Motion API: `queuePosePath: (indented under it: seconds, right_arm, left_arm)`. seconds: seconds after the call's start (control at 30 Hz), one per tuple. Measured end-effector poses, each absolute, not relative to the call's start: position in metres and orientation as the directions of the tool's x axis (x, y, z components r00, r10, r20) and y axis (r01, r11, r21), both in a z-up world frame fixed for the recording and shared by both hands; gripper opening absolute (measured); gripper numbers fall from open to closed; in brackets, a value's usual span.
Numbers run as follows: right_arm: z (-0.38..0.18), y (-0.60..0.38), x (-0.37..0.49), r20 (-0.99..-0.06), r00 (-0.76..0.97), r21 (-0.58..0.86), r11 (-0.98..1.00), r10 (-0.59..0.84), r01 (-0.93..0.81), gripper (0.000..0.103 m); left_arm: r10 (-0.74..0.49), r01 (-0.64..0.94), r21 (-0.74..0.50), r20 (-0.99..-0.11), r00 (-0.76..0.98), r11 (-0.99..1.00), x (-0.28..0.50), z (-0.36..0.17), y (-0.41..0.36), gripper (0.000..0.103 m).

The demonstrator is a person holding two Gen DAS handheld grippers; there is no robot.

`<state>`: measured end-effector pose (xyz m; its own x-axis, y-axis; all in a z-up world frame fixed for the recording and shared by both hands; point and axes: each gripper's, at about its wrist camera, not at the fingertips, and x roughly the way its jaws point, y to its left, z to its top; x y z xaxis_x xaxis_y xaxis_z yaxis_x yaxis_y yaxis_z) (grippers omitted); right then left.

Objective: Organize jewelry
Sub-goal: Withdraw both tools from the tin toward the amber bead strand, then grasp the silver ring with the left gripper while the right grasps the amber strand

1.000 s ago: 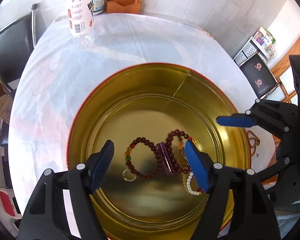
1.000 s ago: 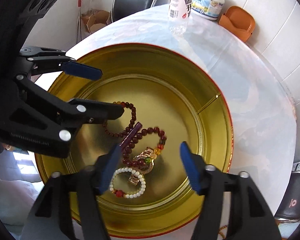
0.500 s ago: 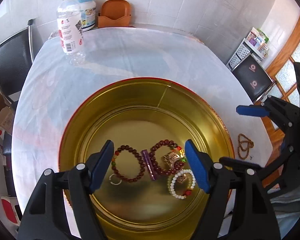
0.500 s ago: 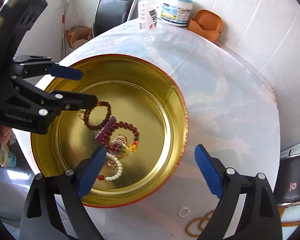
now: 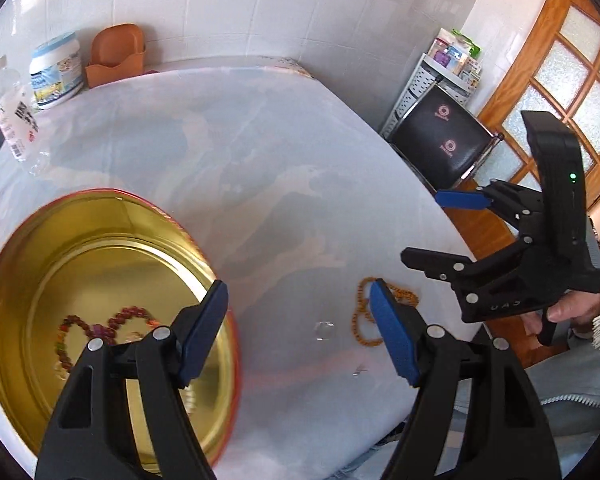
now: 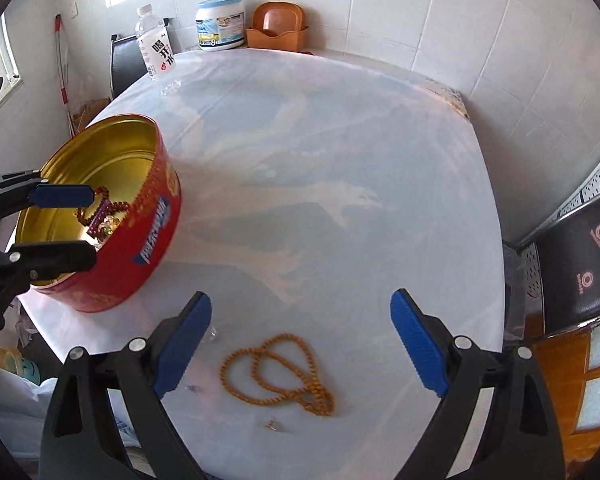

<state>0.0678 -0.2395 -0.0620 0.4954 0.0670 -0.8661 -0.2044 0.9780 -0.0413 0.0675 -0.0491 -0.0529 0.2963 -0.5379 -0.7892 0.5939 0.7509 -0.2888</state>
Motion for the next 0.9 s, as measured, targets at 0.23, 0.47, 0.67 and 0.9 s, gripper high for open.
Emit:
queuePosePath:
  seconds: [0.23,0.47,0.67,0.9]
  right_arm:
    - [-0.089,-0.279,0.044,-0.900,0.430,-0.031,0.975,0.069,-0.221,0.092]
    - [-0.112,-0.292,0.029,-0.920,0.377,0.010,0.970,0.104,-0.244,0.092]
    - [-0.132,-0.283,0.028,-0.933,0.340,0.016,0.959,0.116,-0.282,0.092]
    - [-0.147,-0.272,0.033,-0.939,0.323,0.012,0.952,0.115,-0.304,0.092]
  left_arm:
    - [-0.461,0.630,-0.231,-0.858,0.228,0.741,0.050,-0.088,-0.108,0.072]
    - [-0.408,0.643,-0.209,-0.896,0.176,0.737,0.051,-0.126,-0.127,0.072]
    - [-0.391,0.669,-0.177,-0.902,0.183,0.722,0.055,-0.140,-0.128,0.072]
    - [-0.300,0.725,-0.049,-0.928,0.222,0.688,0.060,-0.155,-0.134,0.072]
